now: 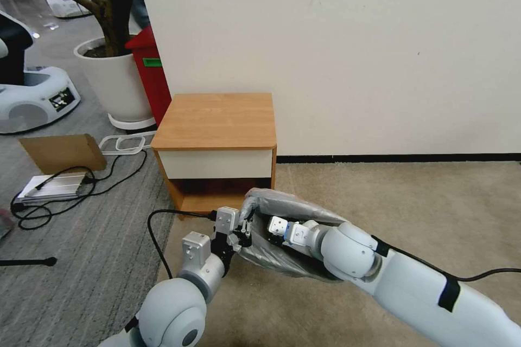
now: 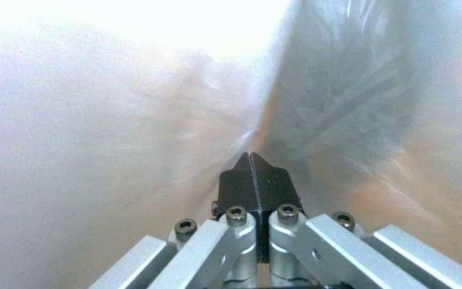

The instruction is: Pick up the garbage bag from the table and place it over the trash can.

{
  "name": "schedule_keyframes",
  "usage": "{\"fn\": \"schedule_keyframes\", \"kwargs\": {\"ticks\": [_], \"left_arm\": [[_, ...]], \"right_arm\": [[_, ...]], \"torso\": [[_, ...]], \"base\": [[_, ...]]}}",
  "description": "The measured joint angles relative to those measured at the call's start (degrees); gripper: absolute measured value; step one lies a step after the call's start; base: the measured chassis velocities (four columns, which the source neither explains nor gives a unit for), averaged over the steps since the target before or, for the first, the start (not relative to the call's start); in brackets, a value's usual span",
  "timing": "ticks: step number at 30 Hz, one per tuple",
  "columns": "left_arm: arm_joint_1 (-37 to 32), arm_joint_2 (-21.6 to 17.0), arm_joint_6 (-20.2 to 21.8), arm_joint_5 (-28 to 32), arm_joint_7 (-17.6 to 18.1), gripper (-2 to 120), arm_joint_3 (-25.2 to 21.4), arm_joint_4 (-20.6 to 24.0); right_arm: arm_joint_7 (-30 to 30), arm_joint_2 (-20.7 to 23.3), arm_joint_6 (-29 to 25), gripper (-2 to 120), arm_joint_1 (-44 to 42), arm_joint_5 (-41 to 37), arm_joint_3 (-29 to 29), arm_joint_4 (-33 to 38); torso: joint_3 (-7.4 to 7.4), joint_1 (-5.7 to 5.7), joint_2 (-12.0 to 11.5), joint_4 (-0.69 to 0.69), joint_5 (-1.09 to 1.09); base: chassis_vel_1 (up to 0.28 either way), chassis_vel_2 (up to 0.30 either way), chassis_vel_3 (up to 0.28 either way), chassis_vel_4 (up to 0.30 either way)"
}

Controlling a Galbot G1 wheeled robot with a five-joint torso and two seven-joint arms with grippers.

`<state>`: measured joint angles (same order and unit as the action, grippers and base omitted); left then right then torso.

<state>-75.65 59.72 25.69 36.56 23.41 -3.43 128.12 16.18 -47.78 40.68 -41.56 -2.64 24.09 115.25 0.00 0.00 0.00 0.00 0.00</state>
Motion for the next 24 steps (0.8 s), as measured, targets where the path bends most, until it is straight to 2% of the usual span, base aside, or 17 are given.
{"fn": "schedule_keyframes", "kwargs": {"ticks": [2, 4, 6, 7, 9, 10, 12, 14, 15, 18, 19, 23, 24], "left_arm": [[0.78, 0.22, -0.01, 1.93, 1.03, 3, -0.11, -0.96], [1.53, 0.70, 0.24, 5.52, 3.18, 3, -0.48, -1.99], [1.56, 0.83, 0.34, 6.30, 3.72, 3, -0.65, -2.32], [1.29, 0.96, 0.40, 7.23, 4.31, 3, -1.00, -2.59], [0.38, 1.07, 0.65, 9.32, 5.42, 3, -1.62, -2.61], [0.38, 1.07, 0.65, 9.32, 5.42, 3, -1.62, -2.61], [-0.76, 1.10, 0.86, 11.07, 6.36, 3, -2.11, -2.61], [-1.90, 1.10, 1.03, 12.90, 7.44, 3, -2.77, -2.61], [-1.90, 1.10, 1.03, 12.90, 7.44, 3, -2.77, -2.61], [-3.67, 1.13, 1.14, 14.81, 8.96, 3, -3.92, -2.52], [-3.67, 1.13, 1.14, 14.81, 8.96, 3, -3.92, -2.52], [-6.26, 1.06, 1.09, 15.05, 9.21, 3, -5.07, -1.95], [-6.26, 1.06, 1.09, 15.05, 9.21, 3, -5.07, -1.95]], "right_arm": [[-2.06, 0.65, -0.02, 0, -1.12, -2.77, -0.97, 1.85], [-8.44, 0.55, -0.12, 0, -4.26, -8.37, -4.20, 4.53], [-10.59, 0.19, -0.20, 0, -5.80, -11.02, -5.94, 5.55], [-14.82, -0.83, -0.70, 0, -9.00, -15.02, -8.82, 7.27], [-19.64, -2.31, -3.69, 0, -13.58, -20.10, -11.93, 9.45], [-19.64, -2.31, -3.69, 0, -13.58, -20.10, -11.93, 9.45], [-23.19, -4.14, -8.13, 0, -17.53, -22.69, -15.39, 11.18], [-27.38, -6.22, -12.44, 0, -21.52, -23.18, -18.69, 12.43], [-27.38, -6.22, -12.44, 0, -21.52, -23.18, -18.69, 12.43], [-33.01, -9.03, -19.09, 0, -28.26, -21.08, -23.47, 13.10], [-33.01, -9.03, -19.09, 0, -28.26, -21.08, -23.47, 13.10], [-33.73, -15.21, -27.86, 15, -40.51, -13.36, -31.93, 13.23], [-33.73, -15.21, -27.86, 15, -40.51, -13.36, -31.93, 13.23]], "torso": [[0.00, 0.00, 0.00, -0.01, 0.00], [0.00, 0.00, 0.00, -0.01, 0.00], [0.00, 0.00, 0.00, 0.00, 0.00], [0.00, 0.00, 0.00, 0.00, -0.01], [0.00, 0.00, 0.00, -0.02, 0.02], [0.00, 0.00, 0.00, -0.02, 0.02], [0.00, 0.00, 0.00, 0.00, -0.01], [0.00, 0.00, 0.00, 0.00, 0.01], [0.00, 0.00, 0.00, 0.00, 0.01], [0.00, 0.00, 0.00, 0.01, 0.00], [0.00, 0.00, 0.00, 0.01, 0.00], [0.00, 0.00, 0.00, -0.02, 0.00], [0.00, 0.00, 0.00, -0.02, 0.00]], "base": [[0.000, 0.000, 0.000, 0.000], [0.000, 0.000, 0.000, 0.000], [0.000, 0.000, 0.000, 0.000], [0.000, 0.000, 0.000, 0.000], [0.000, 0.000, 0.000, 0.000], [0.000, 0.000, 0.000, 0.000], [0.000, 0.000, 0.000, 0.000], [0.000, 0.000, 0.000, 0.000], [0.000, 0.000, 0.000, 0.000], [0.000, 0.000, 0.000, 0.000], [0.000, 0.000, 0.000, 0.000], [0.000, 0.000, 0.000, 0.000], [0.000, 0.000, 0.000, 0.000]]}}
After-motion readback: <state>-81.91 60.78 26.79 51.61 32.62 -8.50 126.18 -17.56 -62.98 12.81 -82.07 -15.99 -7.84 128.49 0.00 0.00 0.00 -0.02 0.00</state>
